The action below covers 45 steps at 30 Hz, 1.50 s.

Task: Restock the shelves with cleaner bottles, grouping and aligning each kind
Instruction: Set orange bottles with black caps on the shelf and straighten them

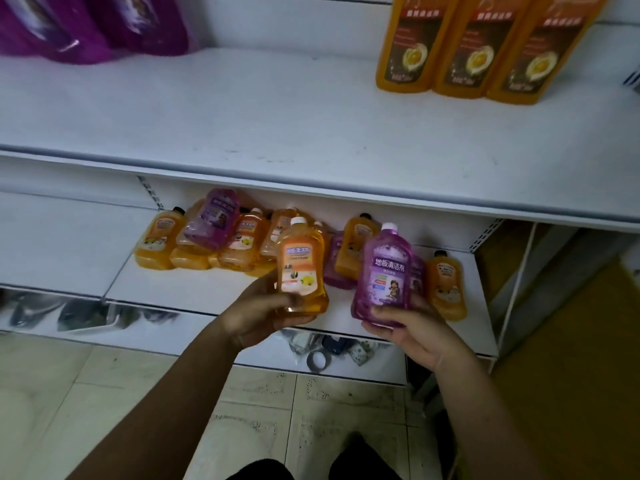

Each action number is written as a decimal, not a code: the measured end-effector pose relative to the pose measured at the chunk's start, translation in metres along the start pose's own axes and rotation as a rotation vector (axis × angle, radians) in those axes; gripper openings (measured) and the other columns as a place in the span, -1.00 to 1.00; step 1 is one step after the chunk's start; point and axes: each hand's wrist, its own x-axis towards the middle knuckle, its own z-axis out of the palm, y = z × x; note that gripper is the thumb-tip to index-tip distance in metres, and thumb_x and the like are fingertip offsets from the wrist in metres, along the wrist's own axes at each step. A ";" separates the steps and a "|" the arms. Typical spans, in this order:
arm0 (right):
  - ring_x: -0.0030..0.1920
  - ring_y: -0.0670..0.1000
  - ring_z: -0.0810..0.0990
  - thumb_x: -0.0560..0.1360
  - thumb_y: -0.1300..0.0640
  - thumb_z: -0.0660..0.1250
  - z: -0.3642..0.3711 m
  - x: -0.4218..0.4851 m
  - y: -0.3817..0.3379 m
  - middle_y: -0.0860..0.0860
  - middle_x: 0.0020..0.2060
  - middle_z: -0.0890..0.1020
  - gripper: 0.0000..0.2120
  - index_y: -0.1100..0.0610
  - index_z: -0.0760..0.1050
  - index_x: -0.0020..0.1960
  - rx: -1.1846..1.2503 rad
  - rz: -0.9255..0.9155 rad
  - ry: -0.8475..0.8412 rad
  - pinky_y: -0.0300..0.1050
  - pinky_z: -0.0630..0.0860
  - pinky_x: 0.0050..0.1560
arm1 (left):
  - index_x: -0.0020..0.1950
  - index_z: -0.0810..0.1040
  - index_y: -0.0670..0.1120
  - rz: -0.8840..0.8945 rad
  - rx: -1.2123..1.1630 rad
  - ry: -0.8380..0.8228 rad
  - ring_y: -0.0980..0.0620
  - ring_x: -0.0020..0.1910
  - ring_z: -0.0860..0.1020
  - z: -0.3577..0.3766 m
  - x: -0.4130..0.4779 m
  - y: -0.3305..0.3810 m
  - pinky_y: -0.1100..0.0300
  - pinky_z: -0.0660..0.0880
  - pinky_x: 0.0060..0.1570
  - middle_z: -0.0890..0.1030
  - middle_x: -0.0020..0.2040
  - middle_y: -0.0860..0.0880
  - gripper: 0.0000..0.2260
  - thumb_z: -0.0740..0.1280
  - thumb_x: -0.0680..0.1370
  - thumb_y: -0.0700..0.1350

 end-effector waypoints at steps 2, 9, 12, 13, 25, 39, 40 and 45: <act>0.10 0.22 0.73 0.33 0.47 0.51 0.018 -0.017 0.006 0.28 0.18 0.69 -0.41 0.21 0.53 0.32 -0.174 -0.042 -0.044 0.13 0.69 0.06 | 0.47 0.41 -0.17 0.014 -0.011 0.014 -0.36 0.31 0.60 -0.008 -0.024 -0.003 -0.24 0.61 0.21 0.58 0.36 -0.33 -0.39 0.44 0.44 -0.37; 0.20 0.14 0.71 0.27 0.26 0.66 0.111 -0.048 0.034 0.10 0.17 0.73 -0.27 0.08 0.49 0.38 -0.326 -0.169 -0.130 0.10 0.65 0.15 | 0.49 0.42 -0.10 0.178 0.091 0.139 -0.27 0.28 0.64 -0.047 -0.119 0.015 -0.19 0.60 0.25 0.64 0.30 -0.25 -0.32 0.54 0.40 -0.28; 0.19 0.11 0.71 0.31 0.15 0.68 0.154 -0.058 0.042 0.04 0.16 0.74 -0.35 0.05 0.52 0.35 -0.351 -0.262 -0.126 0.01 0.67 0.11 | 0.47 0.45 -0.08 0.252 0.119 0.215 -0.24 0.27 0.65 -0.063 -0.162 0.026 -0.15 0.61 0.24 0.67 0.28 -0.20 -0.38 0.55 0.46 -0.31; 0.17 0.08 0.72 0.32 0.12 0.63 0.168 -0.063 0.043 0.02 0.14 0.74 -0.38 0.04 0.53 0.34 -0.367 -0.293 -0.138 -0.07 0.67 0.07 | 0.47 0.45 -0.07 0.277 0.140 0.246 -0.22 0.26 0.66 -0.069 -0.176 0.029 -0.13 0.62 0.22 0.68 0.27 -0.19 -0.40 0.54 0.47 -0.32; 0.15 -0.02 0.73 0.40 0.16 0.58 0.262 -0.108 -0.003 -0.05 0.15 0.74 -0.40 -0.01 0.49 0.39 -0.452 -0.563 -0.414 -0.16 0.67 0.00 | 0.37 0.53 -0.08 0.712 0.264 0.559 -0.21 0.22 0.68 -0.068 -0.296 0.083 -0.08 0.63 0.18 0.70 0.22 -0.17 -0.34 0.66 0.35 0.05; 0.18 0.00 0.71 0.44 -0.06 0.58 0.333 -0.102 -0.102 -0.07 0.19 0.70 -0.44 -0.09 0.49 0.38 -0.403 -0.835 -0.315 0.12 0.67 0.15 | 0.47 0.41 0.01 0.892 0.494 0.588 -0.06 0.13 0.73 -0.041 -0.310 0.195 0.12 0.67 0.02 0.73 0.16 -0.04 -0.37 0.52 0.42 -0.14; 0.17 -0.03 0.71 0.44 -0.06 0.58 0.341 -0.096 -0.109 -0.09 0.19 0.70 -0.43 -0.10 0.48 0.39 -0.419 -0.859 -0.290 0.08 0.67 0.15 | 0.48 0.41 0.02 0.902 0.504 0.584 -0.05 0.14 0.72 -0.045 -0.309 0.206 0.11 0.68 0.06 0.73 0.17 -0.03 -0.37 0.52 0.43 -0.11; 0.17 -0.08 0.70 0.46 0.10 0.59 0.380 -0.055 -0.145 -0.11 0.17 0.71 -0.48 -0.06 0.49 0.36 -0.422 -0.951 -0.166 -0.01 0.66 0.14 | 0.47 0.44 0.02 0.958 0.510 0.513 -0.08 0.16 0.72 -0.082 -0.294 0.263 -0.05 0.64 0.18 0.73 0.19 -0.05 -0.39 0.56 0.46 -0.10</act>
